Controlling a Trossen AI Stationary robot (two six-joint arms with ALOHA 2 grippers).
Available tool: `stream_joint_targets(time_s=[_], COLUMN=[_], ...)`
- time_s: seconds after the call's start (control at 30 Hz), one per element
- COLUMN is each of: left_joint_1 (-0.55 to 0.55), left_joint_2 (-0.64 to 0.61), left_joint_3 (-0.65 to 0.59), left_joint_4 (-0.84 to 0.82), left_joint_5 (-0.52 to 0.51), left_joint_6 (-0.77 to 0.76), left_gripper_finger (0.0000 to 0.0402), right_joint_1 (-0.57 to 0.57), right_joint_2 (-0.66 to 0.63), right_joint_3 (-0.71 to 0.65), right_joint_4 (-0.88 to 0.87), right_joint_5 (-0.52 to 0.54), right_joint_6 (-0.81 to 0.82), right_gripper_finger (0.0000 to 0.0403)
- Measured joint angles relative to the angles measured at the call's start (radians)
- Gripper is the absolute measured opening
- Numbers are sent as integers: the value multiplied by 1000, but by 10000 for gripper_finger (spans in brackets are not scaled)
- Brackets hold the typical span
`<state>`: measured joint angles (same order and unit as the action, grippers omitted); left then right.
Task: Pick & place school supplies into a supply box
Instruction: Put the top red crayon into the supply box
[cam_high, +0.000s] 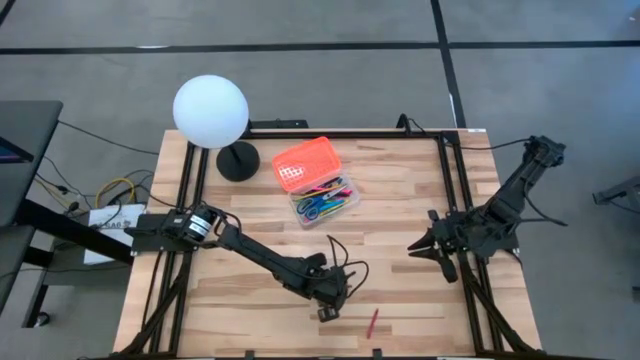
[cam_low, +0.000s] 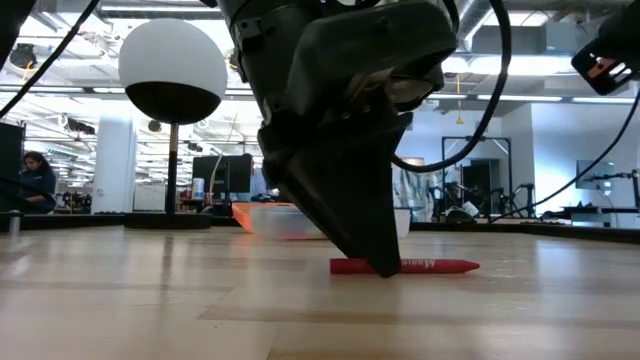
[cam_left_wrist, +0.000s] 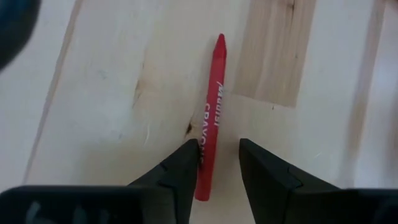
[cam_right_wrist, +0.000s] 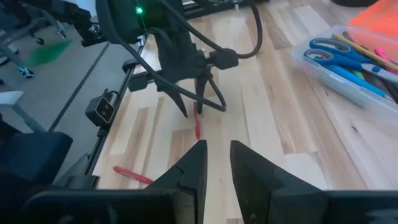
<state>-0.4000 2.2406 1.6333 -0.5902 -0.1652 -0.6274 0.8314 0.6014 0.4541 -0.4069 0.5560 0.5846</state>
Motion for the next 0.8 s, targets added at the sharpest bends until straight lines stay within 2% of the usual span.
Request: stream_joint_targets(time_s=[0.4, 0.67, 0.8], left_joint_1=[6, 16, 16], left_joint_2=[0, -1, 3], left_joint_3=[-1, -1, 48], left_joint_4=[-25, -61, -138], left_joint_5=[-2, 17, -1], left_joint_6=[55, 44, 40], left_gripper_finger=[16, 14, 8], right_joint_1=[0, 0, 0], right_joint_2=[0, 0, 0], right_joint_3=[0, 0, 0], right_joint_4=[-35, -54, -53], right_joint_5=[3, 3, 3], right_joint_6=[19, 18, 18], right_gripper_finger=[63, 63, 63])
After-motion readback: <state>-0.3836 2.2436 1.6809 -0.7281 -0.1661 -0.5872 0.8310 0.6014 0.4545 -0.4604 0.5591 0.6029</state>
